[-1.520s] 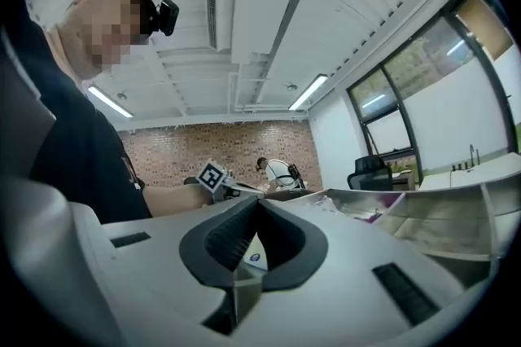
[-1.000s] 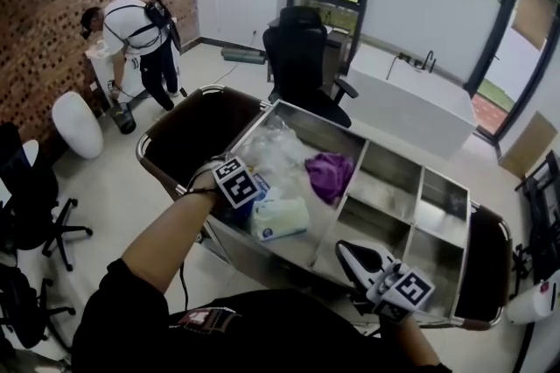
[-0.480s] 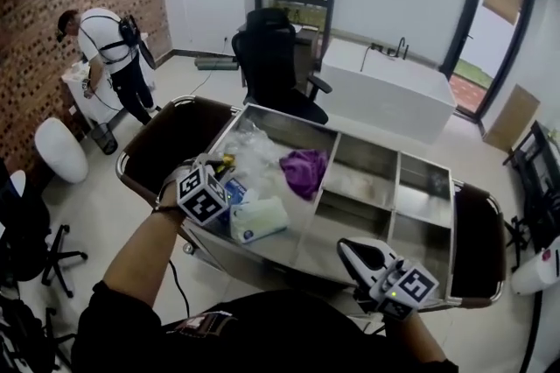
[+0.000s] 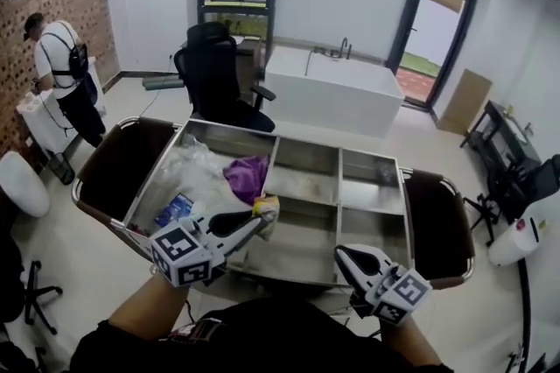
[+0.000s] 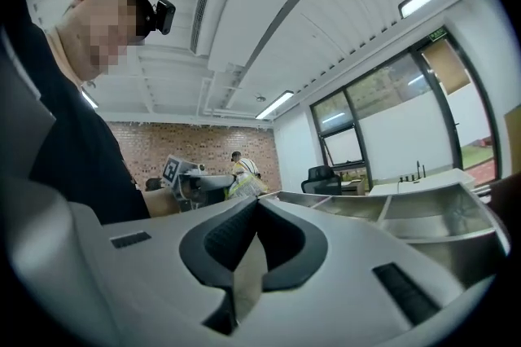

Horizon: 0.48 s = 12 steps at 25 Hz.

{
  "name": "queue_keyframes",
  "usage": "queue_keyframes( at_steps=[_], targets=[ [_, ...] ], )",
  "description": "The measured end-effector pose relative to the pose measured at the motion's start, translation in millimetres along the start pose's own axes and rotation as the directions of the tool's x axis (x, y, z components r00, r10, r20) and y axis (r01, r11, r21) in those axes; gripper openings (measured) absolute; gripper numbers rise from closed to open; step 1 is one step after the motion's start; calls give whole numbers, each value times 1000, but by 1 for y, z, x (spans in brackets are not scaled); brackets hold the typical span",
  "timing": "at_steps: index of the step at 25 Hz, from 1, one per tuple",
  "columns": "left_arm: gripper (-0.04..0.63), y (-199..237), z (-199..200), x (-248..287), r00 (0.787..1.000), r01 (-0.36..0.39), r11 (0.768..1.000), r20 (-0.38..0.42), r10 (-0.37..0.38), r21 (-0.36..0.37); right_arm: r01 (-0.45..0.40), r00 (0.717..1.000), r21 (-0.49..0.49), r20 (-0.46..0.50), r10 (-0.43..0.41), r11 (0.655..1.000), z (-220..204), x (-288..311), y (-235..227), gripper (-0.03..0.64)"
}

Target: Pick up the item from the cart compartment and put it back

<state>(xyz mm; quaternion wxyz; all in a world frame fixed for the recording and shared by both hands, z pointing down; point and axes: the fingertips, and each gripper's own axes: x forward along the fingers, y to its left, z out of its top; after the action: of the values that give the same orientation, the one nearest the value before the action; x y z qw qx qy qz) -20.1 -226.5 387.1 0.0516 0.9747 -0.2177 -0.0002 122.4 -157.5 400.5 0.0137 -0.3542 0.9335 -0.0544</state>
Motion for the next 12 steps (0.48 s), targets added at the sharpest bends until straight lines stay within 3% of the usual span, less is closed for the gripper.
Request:
queue_keyframes(
  at_steps=[2,5,12],
  targets=[
    [48,-11,-13,12,999,53,996,14,-53,-73,32,999,5,3,-32,999,-2,-12,-5,-3],
    [43,-20,-19,19,994,104,987,60,-97,-127,66,998,11,1,-66,998,-6,-24,-11,-3],
    [34,-18,-11,14,989,127,985,96,-117,-114,103,995,24,10,-103,994,-11,-33,-14,-3]
  ],
)
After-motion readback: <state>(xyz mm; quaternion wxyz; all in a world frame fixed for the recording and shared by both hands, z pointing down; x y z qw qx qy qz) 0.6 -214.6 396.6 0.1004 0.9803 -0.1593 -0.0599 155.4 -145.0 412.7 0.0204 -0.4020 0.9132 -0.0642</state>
